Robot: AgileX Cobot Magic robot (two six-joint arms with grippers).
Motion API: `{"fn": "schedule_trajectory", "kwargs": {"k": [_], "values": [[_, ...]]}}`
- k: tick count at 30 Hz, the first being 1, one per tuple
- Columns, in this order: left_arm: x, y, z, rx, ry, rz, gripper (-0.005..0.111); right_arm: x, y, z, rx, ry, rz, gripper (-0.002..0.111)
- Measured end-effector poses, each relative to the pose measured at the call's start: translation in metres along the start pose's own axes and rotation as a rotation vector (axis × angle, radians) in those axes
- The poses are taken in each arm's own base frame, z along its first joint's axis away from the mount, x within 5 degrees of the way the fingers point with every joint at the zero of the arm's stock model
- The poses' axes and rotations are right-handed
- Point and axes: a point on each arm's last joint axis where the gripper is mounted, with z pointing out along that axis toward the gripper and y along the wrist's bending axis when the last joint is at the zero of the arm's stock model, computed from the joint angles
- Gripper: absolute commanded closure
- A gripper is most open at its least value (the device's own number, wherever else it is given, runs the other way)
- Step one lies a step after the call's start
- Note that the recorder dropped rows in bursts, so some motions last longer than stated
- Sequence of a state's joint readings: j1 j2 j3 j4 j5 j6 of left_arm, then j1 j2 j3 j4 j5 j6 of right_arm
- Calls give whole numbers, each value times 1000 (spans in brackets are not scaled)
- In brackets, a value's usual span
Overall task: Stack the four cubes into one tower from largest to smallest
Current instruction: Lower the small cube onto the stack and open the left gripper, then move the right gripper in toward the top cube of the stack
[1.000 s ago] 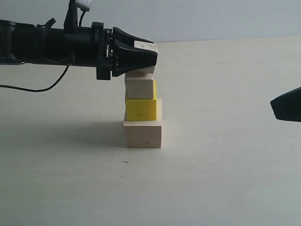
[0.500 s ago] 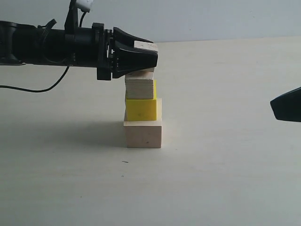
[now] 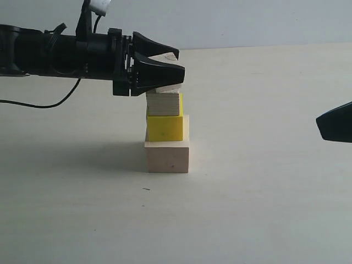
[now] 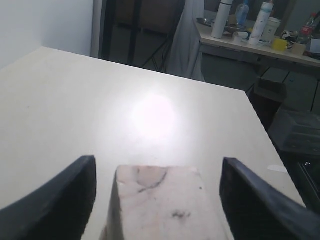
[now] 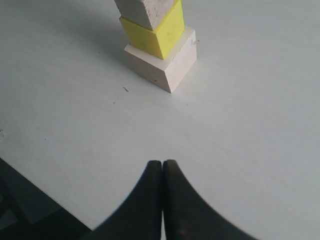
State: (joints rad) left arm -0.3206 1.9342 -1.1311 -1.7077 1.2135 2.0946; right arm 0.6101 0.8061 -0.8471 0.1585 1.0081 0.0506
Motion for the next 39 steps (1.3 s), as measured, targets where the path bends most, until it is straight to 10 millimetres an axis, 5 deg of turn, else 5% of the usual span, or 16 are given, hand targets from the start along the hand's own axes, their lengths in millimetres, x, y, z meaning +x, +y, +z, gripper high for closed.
{"fn": "schedule_trajectory", "kwargs": {"k": [12, 17, 21, 28, 33, 39], "values": [[-38, -15, -8, -13, -55, 101, 42, -1, 0, 0, -1, -12, 0, 108], [-52, -20, -18, -28, -63, 147, 77, -11, 0, 1, -5, -110, 1, 108], [-63, -27, -31, -34, -32, 172, 106, -28, -2, 24, 5, -139, -21, 108], [-84, -30, -59, -175, -13, 57, 107, -64, -8, 74, 39, -272, -46, 108], [-78, -32, -65, -272, 51, -31, 107, -76, -33, 113, 95, -270, 58, 108], [-62, -37, -65, -282, 73, -102, 107, -80, -53, 130, 139, -286, 115, 108]]}}
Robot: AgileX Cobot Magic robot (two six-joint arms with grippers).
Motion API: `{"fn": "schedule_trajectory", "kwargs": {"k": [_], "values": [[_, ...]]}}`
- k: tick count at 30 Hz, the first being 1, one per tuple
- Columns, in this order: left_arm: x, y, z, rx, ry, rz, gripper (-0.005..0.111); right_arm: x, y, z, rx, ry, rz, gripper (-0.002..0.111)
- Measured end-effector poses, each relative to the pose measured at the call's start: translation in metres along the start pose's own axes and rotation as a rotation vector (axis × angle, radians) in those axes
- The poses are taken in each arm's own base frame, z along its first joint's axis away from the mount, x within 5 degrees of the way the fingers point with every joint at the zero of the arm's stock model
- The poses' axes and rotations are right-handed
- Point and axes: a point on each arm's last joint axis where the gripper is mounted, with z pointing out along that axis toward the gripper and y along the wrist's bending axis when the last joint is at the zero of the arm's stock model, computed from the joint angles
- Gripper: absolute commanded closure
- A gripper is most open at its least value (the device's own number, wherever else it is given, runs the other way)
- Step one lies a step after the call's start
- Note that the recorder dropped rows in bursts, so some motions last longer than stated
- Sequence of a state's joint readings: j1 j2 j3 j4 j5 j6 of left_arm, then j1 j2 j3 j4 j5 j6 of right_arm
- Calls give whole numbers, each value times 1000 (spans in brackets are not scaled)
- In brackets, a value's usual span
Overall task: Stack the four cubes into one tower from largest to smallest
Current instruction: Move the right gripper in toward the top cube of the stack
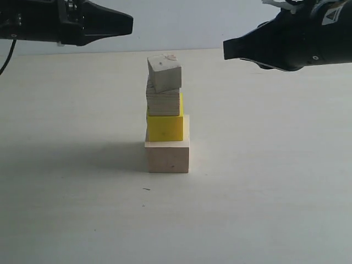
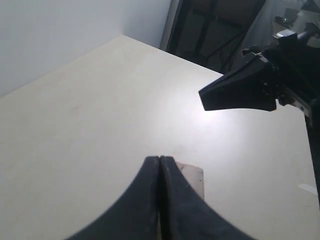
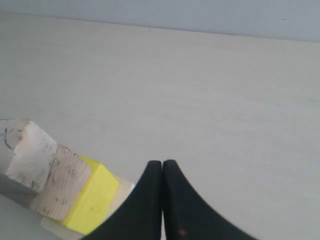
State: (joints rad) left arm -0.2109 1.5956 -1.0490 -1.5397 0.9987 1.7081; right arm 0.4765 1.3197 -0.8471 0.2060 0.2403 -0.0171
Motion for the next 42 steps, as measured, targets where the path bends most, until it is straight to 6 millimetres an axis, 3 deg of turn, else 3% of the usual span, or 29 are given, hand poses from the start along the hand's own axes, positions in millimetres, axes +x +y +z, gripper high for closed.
{"fn": "schedule_trajectory", "kwargs": {"k": [7, 17, 27, 42], "values": [[10, 0, 1, -10, 20, -61, 107, 5, 2, 16, -39, 25, 59, 108], [10, 0, 1, -13, 14, -92, 107, -8, 27, 10, -294, 28, 45, 108], [10, 0, 1, -13, 14, -103, 107, 9, 26, 40, -315, 139, 62, 108], [10, 0, 1, -13, 14, -103, 107, 9, 31, 39, -369, 147, 67, 108]]}}
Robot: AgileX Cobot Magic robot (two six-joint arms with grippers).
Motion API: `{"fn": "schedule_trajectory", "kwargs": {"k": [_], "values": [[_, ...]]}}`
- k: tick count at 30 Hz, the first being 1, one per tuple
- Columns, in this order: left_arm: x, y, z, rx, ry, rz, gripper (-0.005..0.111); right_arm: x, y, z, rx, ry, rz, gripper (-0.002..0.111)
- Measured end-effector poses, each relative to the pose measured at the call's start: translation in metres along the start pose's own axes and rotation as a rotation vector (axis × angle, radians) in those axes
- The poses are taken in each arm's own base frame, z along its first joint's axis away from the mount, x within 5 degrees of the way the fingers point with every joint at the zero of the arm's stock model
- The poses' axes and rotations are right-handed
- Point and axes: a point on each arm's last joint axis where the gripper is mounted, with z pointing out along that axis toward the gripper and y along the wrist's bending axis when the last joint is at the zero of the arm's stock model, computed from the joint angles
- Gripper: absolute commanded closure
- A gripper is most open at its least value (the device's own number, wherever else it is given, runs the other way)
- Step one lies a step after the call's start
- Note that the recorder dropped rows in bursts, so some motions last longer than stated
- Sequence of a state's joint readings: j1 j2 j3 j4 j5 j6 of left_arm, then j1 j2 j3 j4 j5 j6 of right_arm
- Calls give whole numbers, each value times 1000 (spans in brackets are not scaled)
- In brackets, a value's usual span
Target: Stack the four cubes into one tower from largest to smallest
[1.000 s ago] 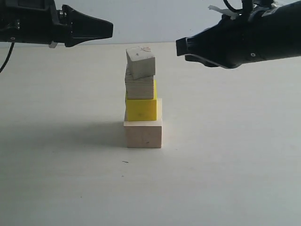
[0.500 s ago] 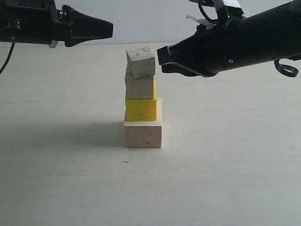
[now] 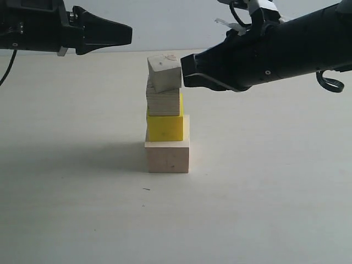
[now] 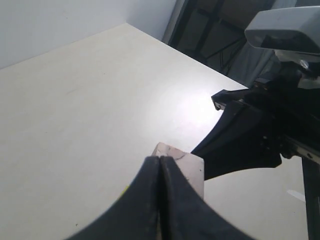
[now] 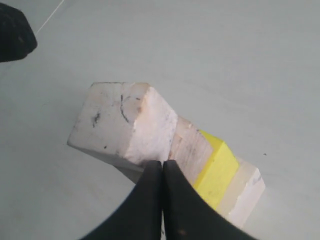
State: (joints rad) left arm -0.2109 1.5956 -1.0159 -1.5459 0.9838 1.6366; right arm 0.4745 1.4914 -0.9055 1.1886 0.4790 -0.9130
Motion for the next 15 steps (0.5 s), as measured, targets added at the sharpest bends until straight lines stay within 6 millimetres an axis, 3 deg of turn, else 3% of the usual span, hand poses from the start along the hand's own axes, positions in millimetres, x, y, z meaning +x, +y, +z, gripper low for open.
{"fn": "schedule_trajectory", "kwargs": {"k": [15], "values": [[0, 0, 0, 0, 0, -2, 107, 1, 4, 0, -41, 14, -3, 108]]}}
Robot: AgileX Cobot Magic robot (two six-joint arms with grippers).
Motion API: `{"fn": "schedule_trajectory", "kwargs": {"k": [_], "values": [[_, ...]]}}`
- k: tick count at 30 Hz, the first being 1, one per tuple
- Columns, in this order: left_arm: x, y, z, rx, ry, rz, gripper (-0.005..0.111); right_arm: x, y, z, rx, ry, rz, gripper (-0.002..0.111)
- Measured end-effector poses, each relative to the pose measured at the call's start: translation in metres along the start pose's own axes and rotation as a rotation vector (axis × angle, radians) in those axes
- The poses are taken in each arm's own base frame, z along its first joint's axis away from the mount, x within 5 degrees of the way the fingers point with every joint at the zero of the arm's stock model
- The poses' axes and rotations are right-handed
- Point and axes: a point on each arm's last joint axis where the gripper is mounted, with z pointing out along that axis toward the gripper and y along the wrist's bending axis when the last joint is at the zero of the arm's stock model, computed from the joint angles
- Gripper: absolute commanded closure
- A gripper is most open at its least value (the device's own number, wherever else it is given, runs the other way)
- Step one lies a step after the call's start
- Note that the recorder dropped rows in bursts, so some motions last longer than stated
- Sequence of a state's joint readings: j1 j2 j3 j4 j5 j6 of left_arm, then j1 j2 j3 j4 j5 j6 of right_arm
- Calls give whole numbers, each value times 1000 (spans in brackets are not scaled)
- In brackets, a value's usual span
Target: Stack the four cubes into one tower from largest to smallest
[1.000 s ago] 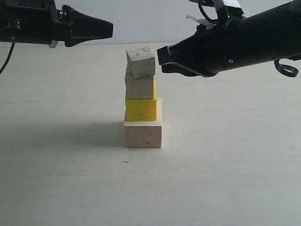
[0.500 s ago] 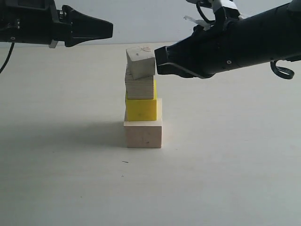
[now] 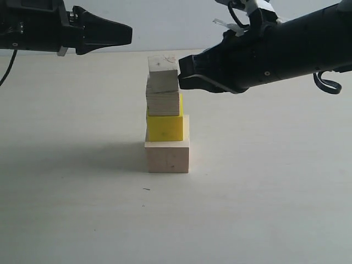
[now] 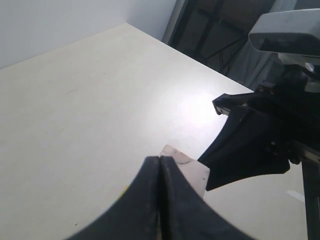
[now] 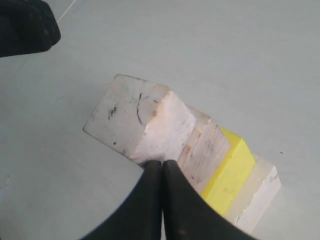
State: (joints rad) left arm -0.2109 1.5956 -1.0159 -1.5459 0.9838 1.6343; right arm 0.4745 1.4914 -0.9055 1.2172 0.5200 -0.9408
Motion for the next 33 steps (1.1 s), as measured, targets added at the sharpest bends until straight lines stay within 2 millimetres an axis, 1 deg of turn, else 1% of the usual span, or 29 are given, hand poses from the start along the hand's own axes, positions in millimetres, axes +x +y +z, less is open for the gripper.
{"fn": "schedule_trajectory", "kwargs": {"k": [33], "values": [[1, 3, 0, -29, 9, 5, 107, 0, 1, 0, -7, 5, 0, 108]]}}
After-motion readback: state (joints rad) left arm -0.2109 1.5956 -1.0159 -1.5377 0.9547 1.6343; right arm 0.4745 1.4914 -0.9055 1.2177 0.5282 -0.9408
